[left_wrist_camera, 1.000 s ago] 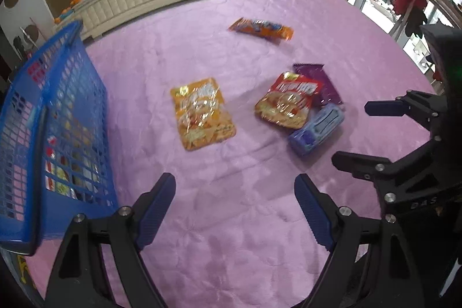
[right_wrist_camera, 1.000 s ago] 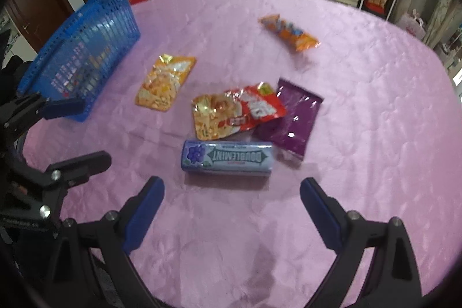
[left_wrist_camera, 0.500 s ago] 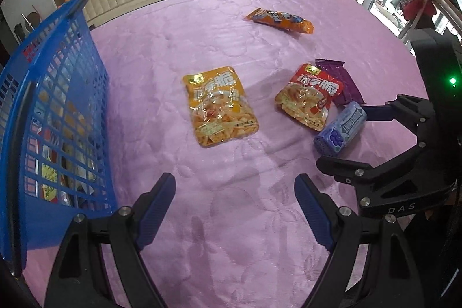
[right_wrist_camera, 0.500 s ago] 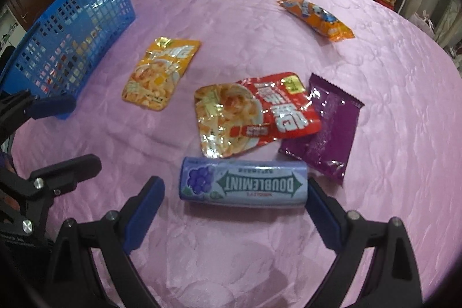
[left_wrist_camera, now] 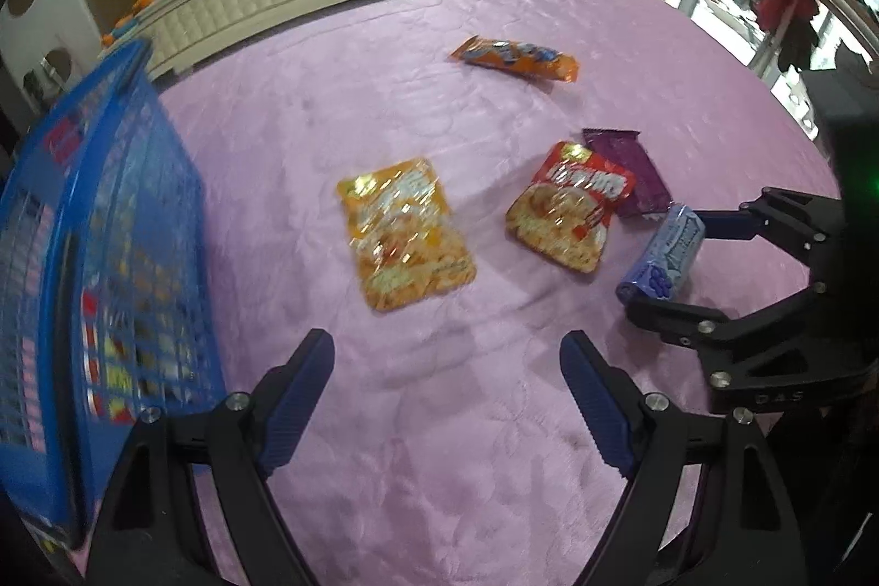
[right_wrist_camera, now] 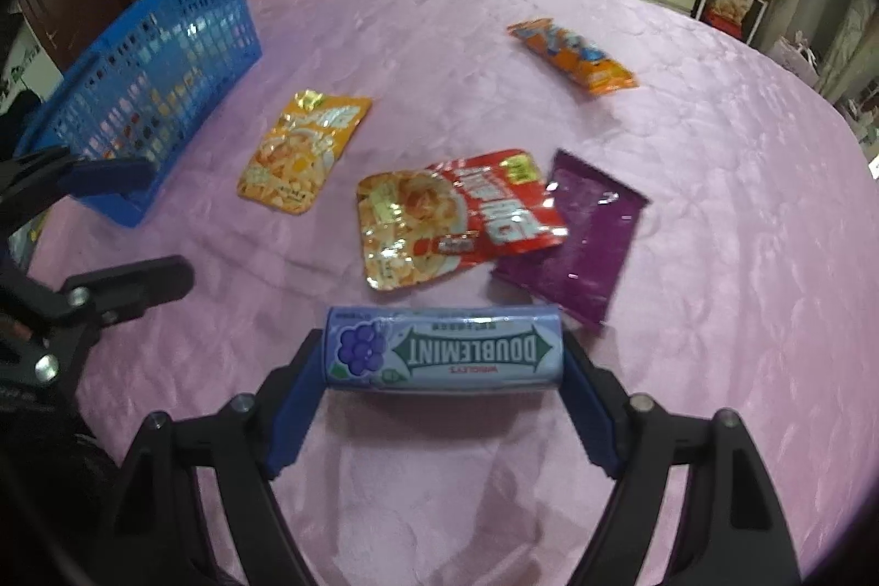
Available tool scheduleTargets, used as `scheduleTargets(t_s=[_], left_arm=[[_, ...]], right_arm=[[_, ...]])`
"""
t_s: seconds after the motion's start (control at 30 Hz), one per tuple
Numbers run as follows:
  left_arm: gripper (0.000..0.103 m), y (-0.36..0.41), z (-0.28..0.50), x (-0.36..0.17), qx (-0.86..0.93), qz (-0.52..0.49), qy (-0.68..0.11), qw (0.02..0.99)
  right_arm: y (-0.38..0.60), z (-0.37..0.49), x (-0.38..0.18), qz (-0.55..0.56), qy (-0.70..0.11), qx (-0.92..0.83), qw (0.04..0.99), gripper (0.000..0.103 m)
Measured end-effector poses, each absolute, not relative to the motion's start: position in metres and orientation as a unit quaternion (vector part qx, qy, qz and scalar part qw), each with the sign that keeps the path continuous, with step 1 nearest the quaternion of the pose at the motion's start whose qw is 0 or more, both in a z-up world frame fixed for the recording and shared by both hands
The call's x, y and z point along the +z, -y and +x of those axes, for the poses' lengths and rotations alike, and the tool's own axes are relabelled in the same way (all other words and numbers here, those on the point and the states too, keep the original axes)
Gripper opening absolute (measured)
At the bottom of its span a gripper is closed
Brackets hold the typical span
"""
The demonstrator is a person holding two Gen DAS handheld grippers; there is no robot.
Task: Organize snacks
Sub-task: 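Lift the gum tube with the right tool while the left tool approaches the red noodle pack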
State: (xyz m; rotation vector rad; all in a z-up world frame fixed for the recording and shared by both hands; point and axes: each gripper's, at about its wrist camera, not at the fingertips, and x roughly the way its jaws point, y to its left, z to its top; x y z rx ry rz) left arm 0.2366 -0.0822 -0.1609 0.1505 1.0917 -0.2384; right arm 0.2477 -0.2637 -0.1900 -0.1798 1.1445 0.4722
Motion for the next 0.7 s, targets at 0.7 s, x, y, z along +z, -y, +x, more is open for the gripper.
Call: scheduleTargets(t_s=[0.7], left_arm=[[0.083,0.174,0.327,-0.207,-0.220,0.179,-0.557,0.781]], right_arm=[[0.332,0.272,-0.177,-0.015,-0.513,0.148,0.846,0.083]])
